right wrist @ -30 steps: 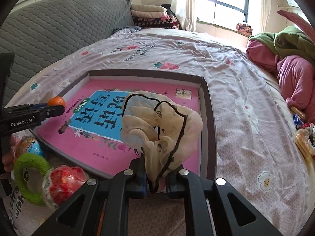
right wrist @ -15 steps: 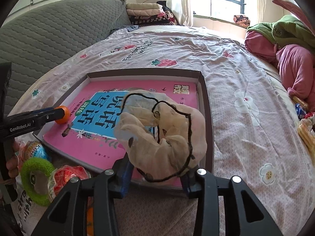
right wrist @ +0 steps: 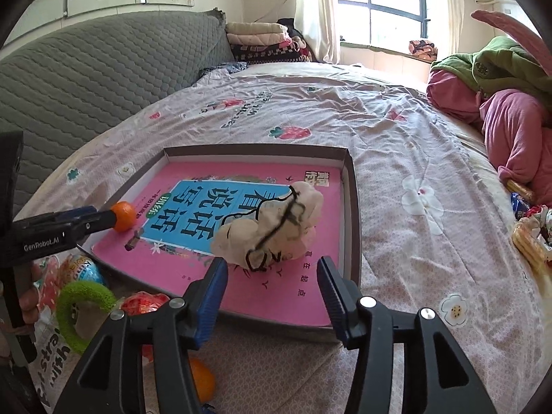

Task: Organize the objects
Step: 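Open both grippers to drop pouch and mandarin onto the pink workbook, then pull both grippers back from the box toward the remaining items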

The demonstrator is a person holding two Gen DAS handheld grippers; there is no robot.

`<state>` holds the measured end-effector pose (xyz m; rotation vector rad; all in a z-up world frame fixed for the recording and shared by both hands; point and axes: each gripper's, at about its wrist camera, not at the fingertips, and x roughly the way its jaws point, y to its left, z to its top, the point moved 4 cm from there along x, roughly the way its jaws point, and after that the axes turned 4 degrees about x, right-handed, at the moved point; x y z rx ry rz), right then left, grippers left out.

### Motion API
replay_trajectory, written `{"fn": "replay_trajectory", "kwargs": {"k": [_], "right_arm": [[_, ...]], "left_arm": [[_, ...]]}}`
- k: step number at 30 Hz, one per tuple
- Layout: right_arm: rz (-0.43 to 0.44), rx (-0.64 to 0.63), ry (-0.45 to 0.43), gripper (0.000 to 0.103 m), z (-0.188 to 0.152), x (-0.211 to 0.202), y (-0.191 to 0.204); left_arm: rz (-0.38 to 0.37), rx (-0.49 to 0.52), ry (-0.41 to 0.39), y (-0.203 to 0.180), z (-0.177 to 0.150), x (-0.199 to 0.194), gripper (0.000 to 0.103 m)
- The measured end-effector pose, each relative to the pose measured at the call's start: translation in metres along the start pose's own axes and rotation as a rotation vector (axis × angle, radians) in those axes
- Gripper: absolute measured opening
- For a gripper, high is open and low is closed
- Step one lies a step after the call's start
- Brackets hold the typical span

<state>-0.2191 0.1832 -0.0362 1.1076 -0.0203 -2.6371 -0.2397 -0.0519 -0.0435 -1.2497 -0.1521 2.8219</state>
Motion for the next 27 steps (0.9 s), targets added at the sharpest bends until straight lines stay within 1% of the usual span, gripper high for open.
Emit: {"fn": "replay_trajectory", "kwargs": {"k": [2,4,8,10,13,18,27], "right_arm": [[0.004,0.004,-0.011,0.054,0.000,-0.004,0.000],[0.010,0.008,-0.028,0.054,0.001,-0.009,0.000],[0.016,0.008,-0.060,0.058,0.005,-0.019,0.002],[0.020,0.001,-0.074,0.058,0.005,-0.024,0.005],[0.018,-0.018,-0.090,0.058,0.005,-0.030,0.010],[0.023,-0.037,-0.117,0.058,0.003,-0.041,0.017],[0.042,-0.035,-0.178,0.061,0.007,-0.064,0.022]], "left_arm": [[0.000,-0.003,-0.010,0.000,-0.002,-0.005,0.064],[0.001,-0.004,-0.022,-0.003,-0.004,-0.012,0.065],[-0.007,0.001,-0.045,-0.010,-0.006,-0.028,0.068],[-0.006,0.008,-0.060,-0.015,-0.007,-0.036,0.069],[0.005,0.020,-0.079,-0.020,-0.009,-0.047,0.070],[0.003,0.019,-0.096,-0.022,-0.012,-0.060,0.071],[0.005,0.003,-0.120,-0.024,-0.017,-0.082,0.071]]}}
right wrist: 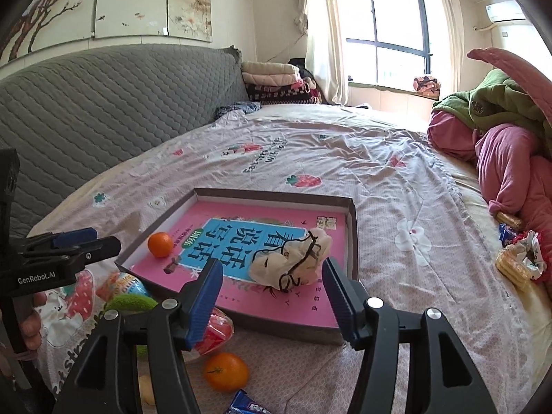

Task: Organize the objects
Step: 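Pull both grippers back from the box toward the remaining items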

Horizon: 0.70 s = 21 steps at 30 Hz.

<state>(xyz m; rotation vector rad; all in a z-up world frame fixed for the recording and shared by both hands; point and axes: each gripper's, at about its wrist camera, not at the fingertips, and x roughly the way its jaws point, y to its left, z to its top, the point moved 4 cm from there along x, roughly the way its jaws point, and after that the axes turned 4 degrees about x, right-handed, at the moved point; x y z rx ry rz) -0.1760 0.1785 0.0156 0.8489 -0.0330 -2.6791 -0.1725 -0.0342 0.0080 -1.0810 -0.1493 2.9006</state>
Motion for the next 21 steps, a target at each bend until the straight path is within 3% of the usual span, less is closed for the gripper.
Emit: {"fn": "replay_trajectory", "kwargs": {"k": [14,21], "right_arm": [[0.032,0.020,-0.030,0.062,-0.006,-0.025,0.006],[-0.014,0.001,-0.058,0.063,-0.019,-0.036,0.015]], "left_arm": [[0.014,0.023,-0.025,-0.012,-0.005,-0.029,0.071],[0.000,0.054,-0.031,-0.022,-0.013,-0.036,0.071]]}}
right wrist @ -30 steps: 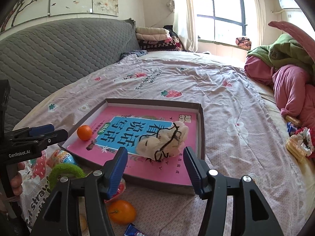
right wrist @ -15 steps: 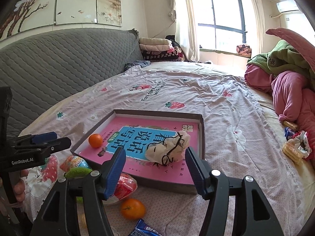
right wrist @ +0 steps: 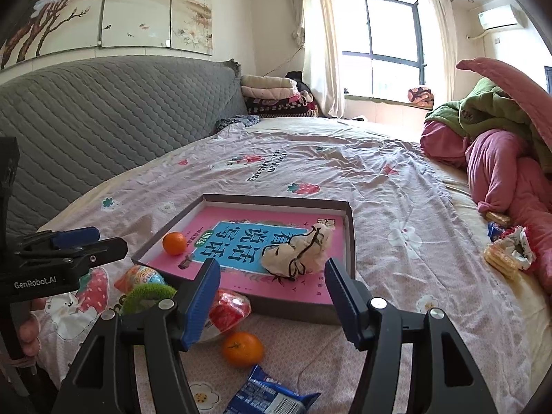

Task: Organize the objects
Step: 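Pull both grippers back from the box toward the remaining items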

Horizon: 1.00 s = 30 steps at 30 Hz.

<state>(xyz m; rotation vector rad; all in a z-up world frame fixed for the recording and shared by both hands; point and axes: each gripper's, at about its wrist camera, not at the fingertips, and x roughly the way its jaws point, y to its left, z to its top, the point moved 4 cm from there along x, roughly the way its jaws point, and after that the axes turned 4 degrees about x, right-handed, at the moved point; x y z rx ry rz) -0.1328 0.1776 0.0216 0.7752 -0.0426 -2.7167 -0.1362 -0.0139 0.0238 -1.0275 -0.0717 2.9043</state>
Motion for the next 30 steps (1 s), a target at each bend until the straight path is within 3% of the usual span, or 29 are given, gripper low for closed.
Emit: {"fn": "replay_trajectory", "kwargs": {"k": [15,30], "right_arm": [[-0.027,-0.044,-0.026,0.063,-0.036,-0.020,0.021],[-0.068,0.032,0.001,0.063,-0.065,-0.031,0.000]], "left_arm": [[-0.012,-0.010,0.014,0.002,-0.026,-0.005,0.071],[-0.033,-0.002,0.018,-0.003,-0.046,-0.016,0.071]]}}
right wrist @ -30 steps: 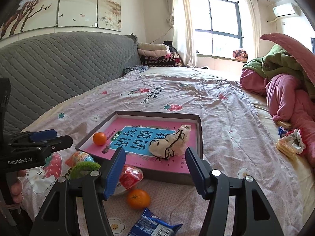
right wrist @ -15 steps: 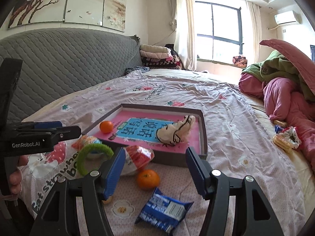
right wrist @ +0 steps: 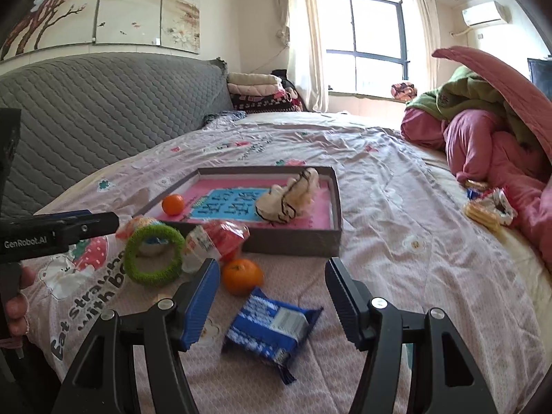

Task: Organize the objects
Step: 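Pull both grippers back from the box toward the remaining items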

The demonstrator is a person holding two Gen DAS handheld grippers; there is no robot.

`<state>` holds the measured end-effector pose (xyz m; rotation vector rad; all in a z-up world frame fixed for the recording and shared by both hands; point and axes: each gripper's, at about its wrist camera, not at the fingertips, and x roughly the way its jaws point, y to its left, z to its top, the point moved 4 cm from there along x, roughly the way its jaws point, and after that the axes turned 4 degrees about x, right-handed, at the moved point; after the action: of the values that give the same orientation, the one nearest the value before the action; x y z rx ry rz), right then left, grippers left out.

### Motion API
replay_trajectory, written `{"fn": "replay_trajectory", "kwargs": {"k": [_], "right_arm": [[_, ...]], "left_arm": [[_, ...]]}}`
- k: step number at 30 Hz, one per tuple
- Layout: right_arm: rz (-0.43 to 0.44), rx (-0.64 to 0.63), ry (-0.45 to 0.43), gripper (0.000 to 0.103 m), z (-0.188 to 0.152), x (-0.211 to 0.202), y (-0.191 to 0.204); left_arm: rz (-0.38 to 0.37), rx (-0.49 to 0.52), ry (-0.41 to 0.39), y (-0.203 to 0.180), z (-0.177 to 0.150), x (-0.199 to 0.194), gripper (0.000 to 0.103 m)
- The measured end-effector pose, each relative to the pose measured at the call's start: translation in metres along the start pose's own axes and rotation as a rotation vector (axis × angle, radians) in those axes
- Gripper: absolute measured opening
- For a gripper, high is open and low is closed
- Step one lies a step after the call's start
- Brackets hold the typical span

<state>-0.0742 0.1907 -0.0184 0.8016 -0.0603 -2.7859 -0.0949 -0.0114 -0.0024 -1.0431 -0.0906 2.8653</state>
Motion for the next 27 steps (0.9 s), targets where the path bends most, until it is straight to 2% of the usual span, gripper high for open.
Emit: {"fn": "replay_trajectory", "kwargs": {"k": [16,27], "right_arm": [[-0.008,-0.012,0.024,0.063,-0.016,-0.007,0.003],[-0.020,-0.014,0.047,0.063,-0.025,-0.006,0.004]], "left_arm": [[-0.020,0.045,0.017,-0.020,-0.020,-0.005,0.071],[-0.022,0.024,0.040,-0.010,-0.028,-0.006,0.071]]}}
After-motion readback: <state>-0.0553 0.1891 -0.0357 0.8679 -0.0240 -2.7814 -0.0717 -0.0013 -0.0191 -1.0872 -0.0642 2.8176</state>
